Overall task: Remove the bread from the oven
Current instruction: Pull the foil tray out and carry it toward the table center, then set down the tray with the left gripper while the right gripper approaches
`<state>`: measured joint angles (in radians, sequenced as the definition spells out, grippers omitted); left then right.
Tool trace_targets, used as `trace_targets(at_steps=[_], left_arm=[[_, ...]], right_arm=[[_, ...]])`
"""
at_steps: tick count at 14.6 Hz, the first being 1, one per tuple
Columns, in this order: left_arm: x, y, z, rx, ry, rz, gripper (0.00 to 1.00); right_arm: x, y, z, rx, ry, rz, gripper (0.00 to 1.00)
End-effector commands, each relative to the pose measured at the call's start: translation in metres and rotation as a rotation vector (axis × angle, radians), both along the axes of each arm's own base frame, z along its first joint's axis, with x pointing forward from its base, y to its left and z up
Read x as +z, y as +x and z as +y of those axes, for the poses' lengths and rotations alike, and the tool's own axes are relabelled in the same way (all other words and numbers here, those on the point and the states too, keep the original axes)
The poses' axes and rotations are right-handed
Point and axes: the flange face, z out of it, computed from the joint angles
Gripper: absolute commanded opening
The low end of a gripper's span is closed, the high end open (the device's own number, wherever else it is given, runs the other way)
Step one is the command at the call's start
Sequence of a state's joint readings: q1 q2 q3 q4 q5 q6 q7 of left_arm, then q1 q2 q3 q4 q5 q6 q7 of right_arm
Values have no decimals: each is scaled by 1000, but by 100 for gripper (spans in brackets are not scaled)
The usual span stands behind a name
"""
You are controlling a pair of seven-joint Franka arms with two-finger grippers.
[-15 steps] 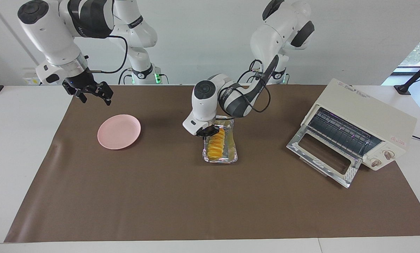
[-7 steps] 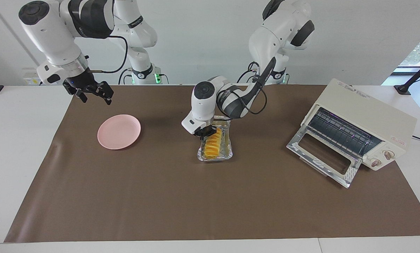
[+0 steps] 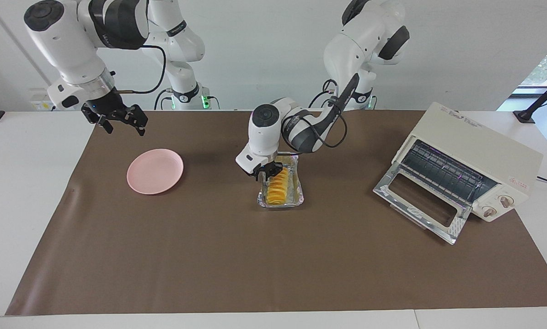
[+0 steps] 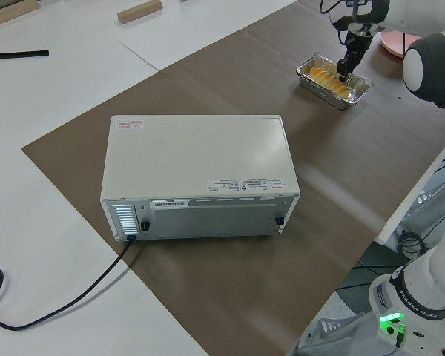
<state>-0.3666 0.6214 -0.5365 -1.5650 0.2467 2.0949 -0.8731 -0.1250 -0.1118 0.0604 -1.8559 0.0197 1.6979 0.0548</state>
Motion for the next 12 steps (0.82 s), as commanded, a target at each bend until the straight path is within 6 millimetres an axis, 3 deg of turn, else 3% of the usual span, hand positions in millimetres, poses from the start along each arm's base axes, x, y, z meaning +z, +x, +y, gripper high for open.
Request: trace_targets(at_steps=[1,4,6,7,10,12], left_arm=[[13,-4,2,37,6,-15,100],[30,5,4,79,-18,15,100],[52,5,10,85,-15,7,100],[62,5,13,94,-22,-1,100],[101,23,42,162,-46,-16,100],[124,36,71,213,-38,-21,100]], right_arm=[[4,-5,2,18,11,-21,100],[4,-4,7,25,13,-20,100],[11,1,20,39,10,-37,100],[13,3,41,45,6,-56,100],[11,5,76,18,7,-85,100],[5,3,81,19,7,-72,100]])
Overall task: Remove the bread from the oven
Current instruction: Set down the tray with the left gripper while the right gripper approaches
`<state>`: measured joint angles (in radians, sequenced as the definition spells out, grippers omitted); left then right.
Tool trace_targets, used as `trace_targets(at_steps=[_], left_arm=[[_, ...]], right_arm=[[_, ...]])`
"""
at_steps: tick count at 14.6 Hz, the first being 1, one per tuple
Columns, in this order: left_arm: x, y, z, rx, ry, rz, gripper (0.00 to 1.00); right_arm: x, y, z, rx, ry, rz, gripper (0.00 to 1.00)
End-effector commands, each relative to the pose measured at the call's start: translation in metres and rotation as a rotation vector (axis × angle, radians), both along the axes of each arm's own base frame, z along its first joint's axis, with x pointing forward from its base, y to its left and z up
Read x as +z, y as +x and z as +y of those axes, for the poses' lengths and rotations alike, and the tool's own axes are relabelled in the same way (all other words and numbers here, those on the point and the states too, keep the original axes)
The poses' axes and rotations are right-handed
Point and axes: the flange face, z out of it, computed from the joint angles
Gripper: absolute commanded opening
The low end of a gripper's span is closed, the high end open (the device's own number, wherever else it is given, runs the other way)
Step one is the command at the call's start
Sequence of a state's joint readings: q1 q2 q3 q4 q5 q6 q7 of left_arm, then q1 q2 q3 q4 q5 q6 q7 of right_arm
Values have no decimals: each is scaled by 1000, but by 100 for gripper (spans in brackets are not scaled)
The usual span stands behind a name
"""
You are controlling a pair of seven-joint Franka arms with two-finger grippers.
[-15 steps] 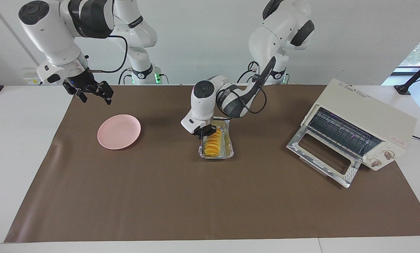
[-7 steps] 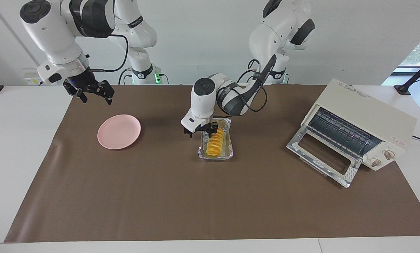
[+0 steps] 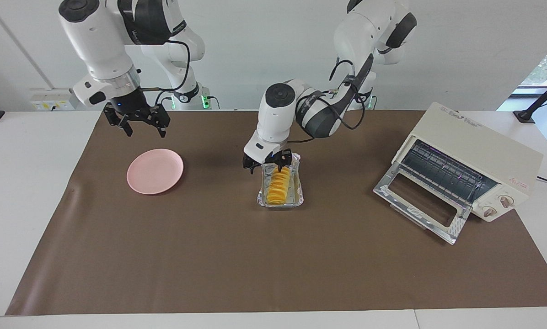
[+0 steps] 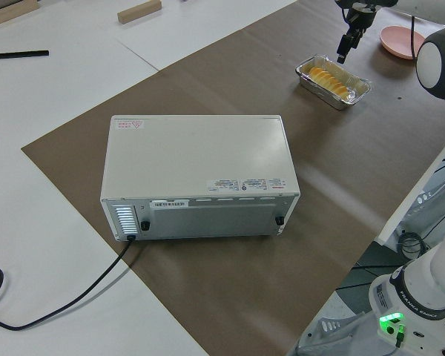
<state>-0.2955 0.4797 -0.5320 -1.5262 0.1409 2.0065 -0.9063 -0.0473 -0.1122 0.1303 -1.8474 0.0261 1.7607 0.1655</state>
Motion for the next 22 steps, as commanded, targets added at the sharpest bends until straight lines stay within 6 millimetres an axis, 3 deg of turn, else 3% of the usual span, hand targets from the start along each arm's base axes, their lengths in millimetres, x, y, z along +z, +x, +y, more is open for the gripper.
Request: trace_targets(at_steps=[1,2,5,10,14,16,18,22], left_arm=[[35,14,47,82,35,11,100],[43,21,67,111,52,14,100],[68,38,118,176,97,22,100],[110,62,231,244,158,38,100],[129,62,311,154,210,94,100],[130,54,339,73,231,136,100],[134,47,378,42,239,148,100],[145,30,425,-12,152,195,100]], right_arm=[[-10,-4,5,-11,10,8,100],[-16,-3,9,-10,10,14,100],[-36,8,47,-37,20,-2,100],[-89,28,99,-23,34,10,100],[-131,29,150,22,36,36,100],[-140,27,172,28,44,21,100],[-146,27,179,26,47,22,100],[-166,14,223,-29,41,51,100]])
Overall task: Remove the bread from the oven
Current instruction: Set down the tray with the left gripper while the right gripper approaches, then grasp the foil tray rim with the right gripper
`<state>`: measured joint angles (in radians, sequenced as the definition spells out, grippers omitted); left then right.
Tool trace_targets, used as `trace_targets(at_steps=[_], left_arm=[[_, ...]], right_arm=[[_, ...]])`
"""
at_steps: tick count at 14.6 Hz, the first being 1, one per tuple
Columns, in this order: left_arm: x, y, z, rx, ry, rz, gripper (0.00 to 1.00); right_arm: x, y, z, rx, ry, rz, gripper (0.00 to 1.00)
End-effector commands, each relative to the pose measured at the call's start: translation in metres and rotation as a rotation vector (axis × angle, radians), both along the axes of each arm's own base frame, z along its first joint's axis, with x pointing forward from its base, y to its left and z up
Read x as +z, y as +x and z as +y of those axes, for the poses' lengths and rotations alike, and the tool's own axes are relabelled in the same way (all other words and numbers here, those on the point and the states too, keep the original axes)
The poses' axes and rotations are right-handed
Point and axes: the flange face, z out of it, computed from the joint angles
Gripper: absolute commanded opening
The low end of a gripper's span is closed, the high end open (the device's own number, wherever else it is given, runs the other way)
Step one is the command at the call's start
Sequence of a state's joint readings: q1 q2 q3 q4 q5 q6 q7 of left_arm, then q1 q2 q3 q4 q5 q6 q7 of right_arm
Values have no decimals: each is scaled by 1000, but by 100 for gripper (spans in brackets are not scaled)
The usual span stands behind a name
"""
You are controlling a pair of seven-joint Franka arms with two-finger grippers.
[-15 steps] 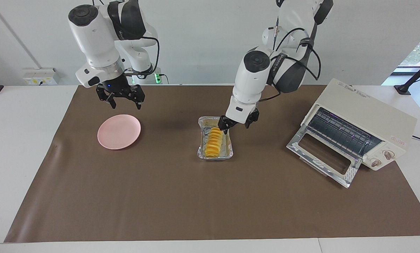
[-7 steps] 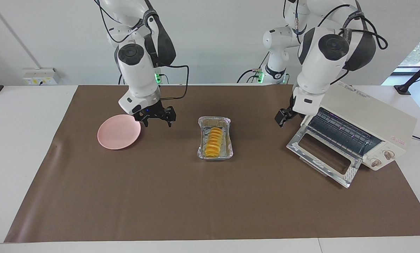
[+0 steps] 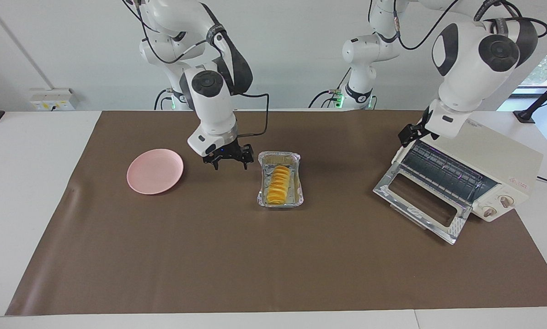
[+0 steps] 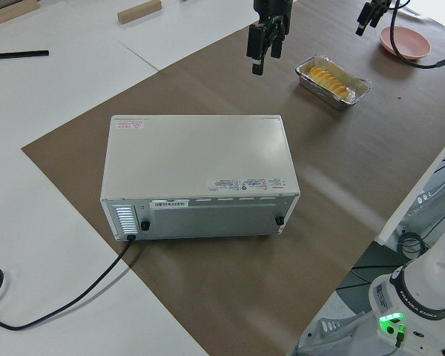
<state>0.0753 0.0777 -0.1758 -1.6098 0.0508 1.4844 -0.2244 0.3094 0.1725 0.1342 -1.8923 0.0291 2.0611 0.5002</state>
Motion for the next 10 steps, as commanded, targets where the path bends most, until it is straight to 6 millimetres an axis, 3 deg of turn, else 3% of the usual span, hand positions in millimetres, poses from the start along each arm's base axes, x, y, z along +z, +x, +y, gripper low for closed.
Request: trace_targets(at_steps=[1,2,4,7,9,10], left_arm=[[6,-24,13,-75,-42,45,100],[7,-33,13,-134,-54,60,100],[13,-51,13,-134,-48,36,100],[17,-36,12,-130,-63,-44,100],[18,-36,-1,-148,-64,-57,100],[18,-34,2,-132,-65,-62,100]], right_arm=[[-19,-3,27,-49,12,7,100],[-36,0,36,-93,17,4,100],[-45,1,38,-98,13,11,100],[-69,1,56,-92,22,0,100],[-74,2,57,-113,24,-5,100],[-76,1,59,-110,22,-2,100]])
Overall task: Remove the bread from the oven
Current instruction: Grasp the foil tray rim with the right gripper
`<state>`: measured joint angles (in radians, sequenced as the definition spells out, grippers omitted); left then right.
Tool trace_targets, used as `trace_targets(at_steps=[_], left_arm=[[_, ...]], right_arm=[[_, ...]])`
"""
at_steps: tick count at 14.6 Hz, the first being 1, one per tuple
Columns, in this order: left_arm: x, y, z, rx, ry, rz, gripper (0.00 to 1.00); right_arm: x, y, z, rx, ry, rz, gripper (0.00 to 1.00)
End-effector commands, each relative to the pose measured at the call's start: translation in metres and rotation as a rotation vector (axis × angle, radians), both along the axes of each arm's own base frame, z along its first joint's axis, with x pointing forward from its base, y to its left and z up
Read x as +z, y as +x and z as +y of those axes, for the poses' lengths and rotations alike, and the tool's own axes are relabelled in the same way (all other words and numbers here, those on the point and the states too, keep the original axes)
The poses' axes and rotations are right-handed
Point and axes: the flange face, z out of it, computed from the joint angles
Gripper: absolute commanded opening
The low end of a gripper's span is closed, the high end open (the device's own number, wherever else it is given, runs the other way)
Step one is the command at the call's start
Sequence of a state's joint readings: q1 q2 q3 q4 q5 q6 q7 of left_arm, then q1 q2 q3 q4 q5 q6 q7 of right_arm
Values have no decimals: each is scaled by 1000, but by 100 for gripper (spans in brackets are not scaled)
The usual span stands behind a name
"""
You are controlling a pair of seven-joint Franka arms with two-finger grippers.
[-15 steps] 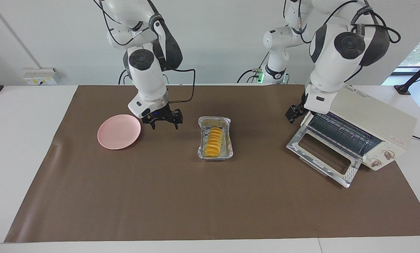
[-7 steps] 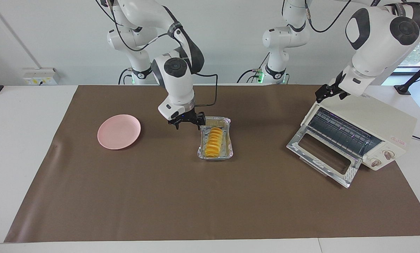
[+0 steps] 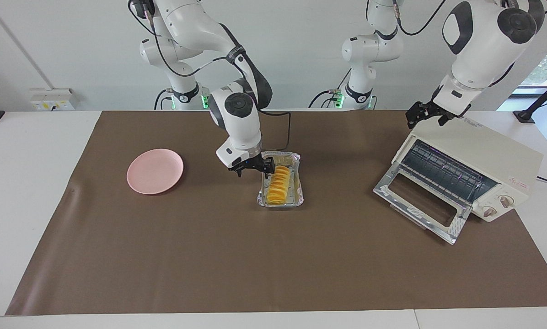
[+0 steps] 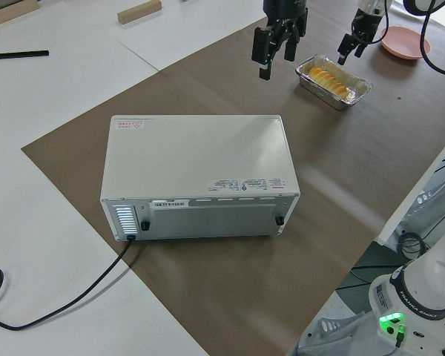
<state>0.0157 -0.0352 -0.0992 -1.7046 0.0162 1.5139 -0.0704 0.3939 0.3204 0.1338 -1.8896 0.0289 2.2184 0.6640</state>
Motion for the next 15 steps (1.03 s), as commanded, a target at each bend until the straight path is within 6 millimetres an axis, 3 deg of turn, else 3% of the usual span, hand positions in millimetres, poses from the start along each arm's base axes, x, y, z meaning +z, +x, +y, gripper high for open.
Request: trace_targets(at_steps=[1,9,11,12,13,15], left_arm=[[1,-3,-3,7,-21,-30,100],[4,7,-3,54,-67,-62,100],[4,13,-4,55,-67,-52,100],[5,14,-5,53,-66,-40,100],[4,14,-4,52,-62,-26,100],[3,14,-6,49,-57,-28,100]], right_arm=[[-5,1,6,-20,4,-4,100],[-33,-18,1,-23,-8,12,99],[-37,-22,2,-61,0,-2,94],[-36,-22,2,-95,0,-1,86],[-36,-22,2,-101,0,-1,70],[-36,-22,2,-101,1,-2,20]])
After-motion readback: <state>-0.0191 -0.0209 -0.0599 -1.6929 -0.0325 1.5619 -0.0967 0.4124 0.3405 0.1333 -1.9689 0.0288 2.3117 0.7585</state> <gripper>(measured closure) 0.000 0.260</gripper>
